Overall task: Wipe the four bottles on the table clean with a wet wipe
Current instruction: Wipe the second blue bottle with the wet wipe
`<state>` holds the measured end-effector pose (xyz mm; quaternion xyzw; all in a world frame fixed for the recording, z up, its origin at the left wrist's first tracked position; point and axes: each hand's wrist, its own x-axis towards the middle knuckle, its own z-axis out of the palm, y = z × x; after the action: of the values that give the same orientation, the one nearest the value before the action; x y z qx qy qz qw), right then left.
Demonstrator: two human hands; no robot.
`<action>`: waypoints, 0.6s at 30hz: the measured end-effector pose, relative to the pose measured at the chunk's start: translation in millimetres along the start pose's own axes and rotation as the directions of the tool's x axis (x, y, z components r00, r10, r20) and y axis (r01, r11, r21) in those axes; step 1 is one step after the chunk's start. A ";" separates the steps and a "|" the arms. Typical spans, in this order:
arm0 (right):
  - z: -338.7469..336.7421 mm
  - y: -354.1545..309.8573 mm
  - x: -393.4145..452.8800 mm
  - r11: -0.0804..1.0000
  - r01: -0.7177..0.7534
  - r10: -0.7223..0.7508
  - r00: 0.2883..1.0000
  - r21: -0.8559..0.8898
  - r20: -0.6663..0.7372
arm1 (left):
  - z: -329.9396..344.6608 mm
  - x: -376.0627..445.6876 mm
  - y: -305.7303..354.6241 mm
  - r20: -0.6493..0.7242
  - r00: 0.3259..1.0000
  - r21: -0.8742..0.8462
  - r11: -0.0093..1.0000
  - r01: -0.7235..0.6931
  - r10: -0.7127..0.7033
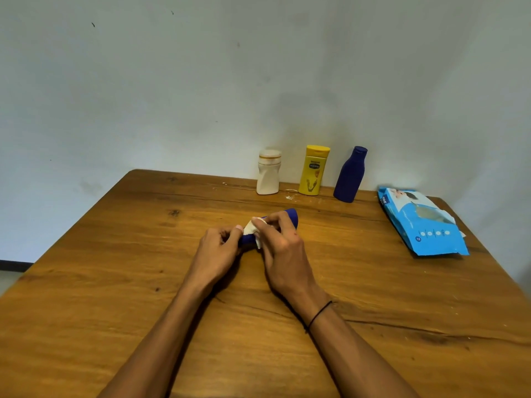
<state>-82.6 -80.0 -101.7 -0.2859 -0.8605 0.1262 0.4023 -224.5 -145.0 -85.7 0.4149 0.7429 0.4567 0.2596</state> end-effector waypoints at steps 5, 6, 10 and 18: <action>-6.9 19.0 5.0 0.977 -0.171 0.162 0.984 -0.129 -0.078 | -1.9 -0.7 2.7 -0.032 0.999 -0.056 0.998 0.036 -0.037; -9.4 23.4 5.7 0.968 -0.208 0.195 0.976 -0.142 -0.098 | -2.8 -1.1 2.8 -0.027 0.999 -0.068 0.997 0.033 -0.035; -14.0 27.8 7.7 0.926 -0.333 0.313 0.941 -0.179 -0.131 | -5.1 -2.3 1.8 -0.008 0.999 -0.103 0.994 0.044 -0.045; -2.7 5.8 1.7 0.978 0.036 -0.020 0.997 -0.205 0.079 | 0.0 1.1 -4.1 -0.076 0.997 -0.013 1.000 -0.017 0.016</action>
<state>-79.1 -74.4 -101.6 -0.3089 -0.8877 0.0413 0.3388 -226.6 -145.1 -89.4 0.4016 0.7456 0.4793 0.2302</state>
